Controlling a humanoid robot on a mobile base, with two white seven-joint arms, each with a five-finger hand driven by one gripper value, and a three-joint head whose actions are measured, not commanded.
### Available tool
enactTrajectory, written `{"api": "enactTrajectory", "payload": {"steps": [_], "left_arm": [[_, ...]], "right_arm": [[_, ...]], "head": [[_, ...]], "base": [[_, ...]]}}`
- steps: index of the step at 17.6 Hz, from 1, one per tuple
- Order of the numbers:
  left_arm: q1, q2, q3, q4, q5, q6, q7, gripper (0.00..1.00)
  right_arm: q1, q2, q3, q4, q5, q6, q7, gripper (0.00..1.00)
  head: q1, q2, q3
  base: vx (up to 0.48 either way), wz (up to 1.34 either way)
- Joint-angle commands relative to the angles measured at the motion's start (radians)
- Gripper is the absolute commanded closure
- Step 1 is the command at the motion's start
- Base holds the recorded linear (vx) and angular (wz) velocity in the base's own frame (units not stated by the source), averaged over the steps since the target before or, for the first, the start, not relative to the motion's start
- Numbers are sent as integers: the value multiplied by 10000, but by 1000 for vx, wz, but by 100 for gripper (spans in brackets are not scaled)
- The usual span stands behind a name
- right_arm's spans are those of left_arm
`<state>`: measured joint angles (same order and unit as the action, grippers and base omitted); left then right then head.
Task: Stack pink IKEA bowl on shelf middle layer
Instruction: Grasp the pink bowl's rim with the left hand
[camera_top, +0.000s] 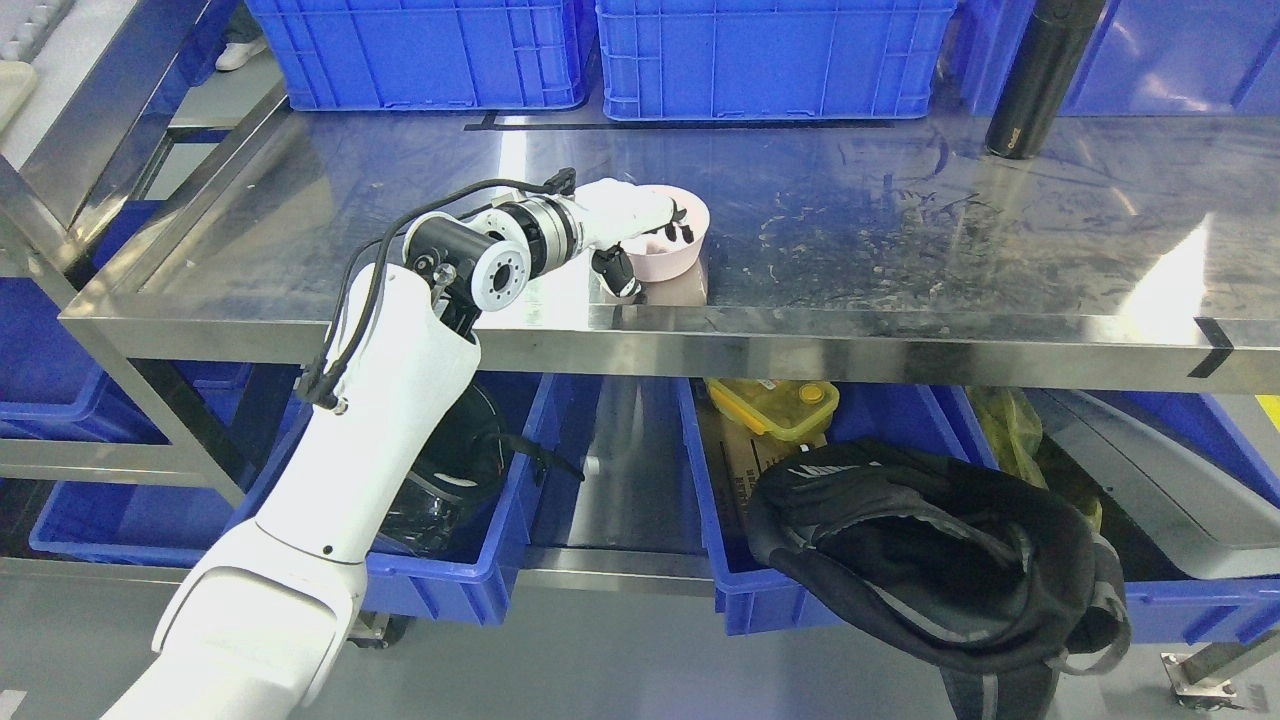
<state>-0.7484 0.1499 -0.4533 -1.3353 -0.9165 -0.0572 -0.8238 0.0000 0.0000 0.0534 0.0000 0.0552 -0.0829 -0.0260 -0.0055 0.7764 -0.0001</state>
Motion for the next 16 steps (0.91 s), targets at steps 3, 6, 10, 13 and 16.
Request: {"api": "enactTrajectory", "payload": {"steps": [3, 6, 10, 13, 16], "left_arm": [[-247, -1008, 115, 1327, -346, -87, 47, 66], [-309, -931, 253, 1251, -361, -102, -121, 78], [-171, -992, 1155, 1128, -346, -1111, -168, 97], [12, -962, 2122, 532, -285, -1866, -168, 100], [411, -961, 3134, -252, -208, -2919, -229, 99]], "right_arm": [[230, -175, 2, -175, 0, 0, -1, 0], [230, -175, -13, -175, 0, 0, -1, 0], [230, -175, 2, -175, 0, 0, -1, 0], [230, -175, 2, -175, 0, 0, -1, 0], [230, -175, -13, -175, 0, 0, -1, 0]], "head": [[0, 0, 0], [0, 0, 0], [0, -1, 0], [0, -1, 0], [0, -1, 0]], "base": [[0, 0], [0, 0], [0, 0], [0, 0], [0, 0]]}}
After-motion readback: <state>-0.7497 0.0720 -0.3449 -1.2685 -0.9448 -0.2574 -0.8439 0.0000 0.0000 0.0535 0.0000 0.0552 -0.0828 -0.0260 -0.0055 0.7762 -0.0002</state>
